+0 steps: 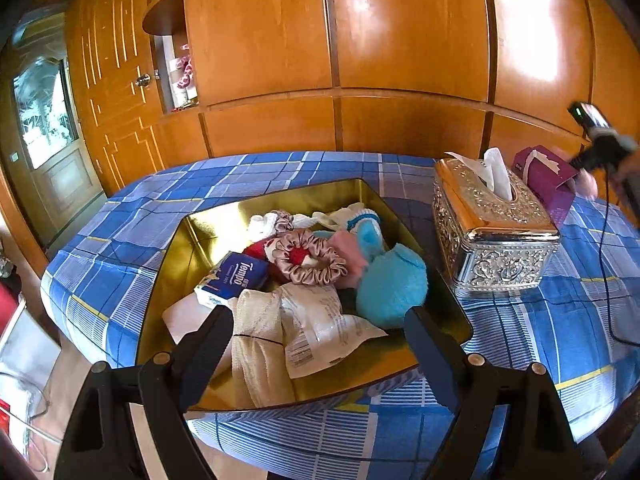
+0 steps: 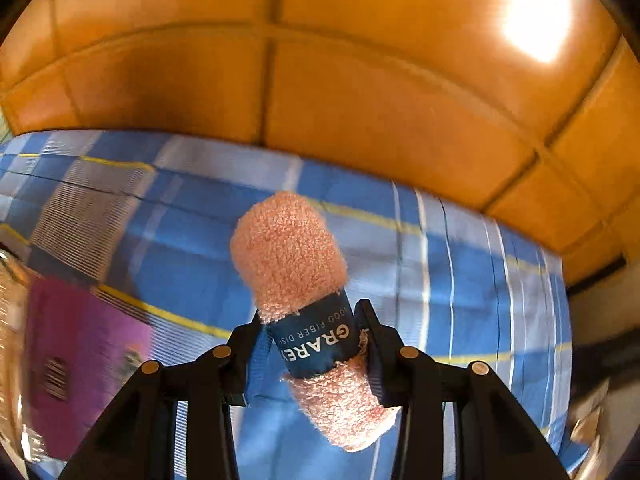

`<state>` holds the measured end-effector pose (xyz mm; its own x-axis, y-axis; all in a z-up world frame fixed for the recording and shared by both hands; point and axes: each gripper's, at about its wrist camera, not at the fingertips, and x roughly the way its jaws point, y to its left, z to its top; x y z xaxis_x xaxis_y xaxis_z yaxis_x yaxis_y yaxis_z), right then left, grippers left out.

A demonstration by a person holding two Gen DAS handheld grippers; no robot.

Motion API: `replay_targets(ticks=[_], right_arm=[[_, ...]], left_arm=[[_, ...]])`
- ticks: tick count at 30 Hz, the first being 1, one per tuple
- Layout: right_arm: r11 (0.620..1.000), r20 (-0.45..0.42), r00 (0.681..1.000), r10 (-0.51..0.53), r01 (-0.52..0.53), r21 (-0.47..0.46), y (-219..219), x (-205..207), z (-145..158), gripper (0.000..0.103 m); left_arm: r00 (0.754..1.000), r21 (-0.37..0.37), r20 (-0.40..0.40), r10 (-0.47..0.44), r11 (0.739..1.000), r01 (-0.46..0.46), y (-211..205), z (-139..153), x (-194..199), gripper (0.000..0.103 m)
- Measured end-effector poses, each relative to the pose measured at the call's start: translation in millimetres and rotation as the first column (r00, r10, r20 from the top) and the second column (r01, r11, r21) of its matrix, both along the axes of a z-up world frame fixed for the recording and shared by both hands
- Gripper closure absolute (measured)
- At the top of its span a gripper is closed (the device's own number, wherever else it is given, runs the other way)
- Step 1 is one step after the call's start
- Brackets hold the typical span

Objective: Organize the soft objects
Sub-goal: 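Hold the pink GRAREY towel roll raised in the right tool, then carry the pink towel roll over the gold tray with the right tool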

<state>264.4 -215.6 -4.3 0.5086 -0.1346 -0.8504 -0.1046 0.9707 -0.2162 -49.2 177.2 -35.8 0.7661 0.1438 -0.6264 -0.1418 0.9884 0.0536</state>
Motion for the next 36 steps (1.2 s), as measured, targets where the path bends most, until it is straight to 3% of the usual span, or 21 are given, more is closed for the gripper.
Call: replay_targets(ticks=[11, 21, 29, 36], right_arm=[[0.971, 0.111, 0.964, 0.24, -0.24, -0.011, 97, -21, 58, 0.063], [0.876, 0.168, 0.863, 0.477, -0.483, -0.008, 173, -73, 89, 0.062], [0.791, 0.166, 0.783, 0.6, -0.611, 0.019, 225, -104, 83, 0.062], [0.723, 0.139, 0.724, 0.675, -0.687, 0.071, 274, -128, 60, 0.062]], left_arm=[[1.0, -0.01, -0.012, -0.008, 1.0, 0.008, -1, -5, 0, 0.015], [1.0, -0.03, -0.018, 0.01, 1.0, -0.011, 5, -8, 1, 0.015], [0.999, -0.031, -0.019, 0.029, 0.999, -0.029, 11, -7, -3, 0.015], [0.997, -0.016, -0.008, 0.077, 0.997, -0.077, 21, -3, -11, 0.015]])
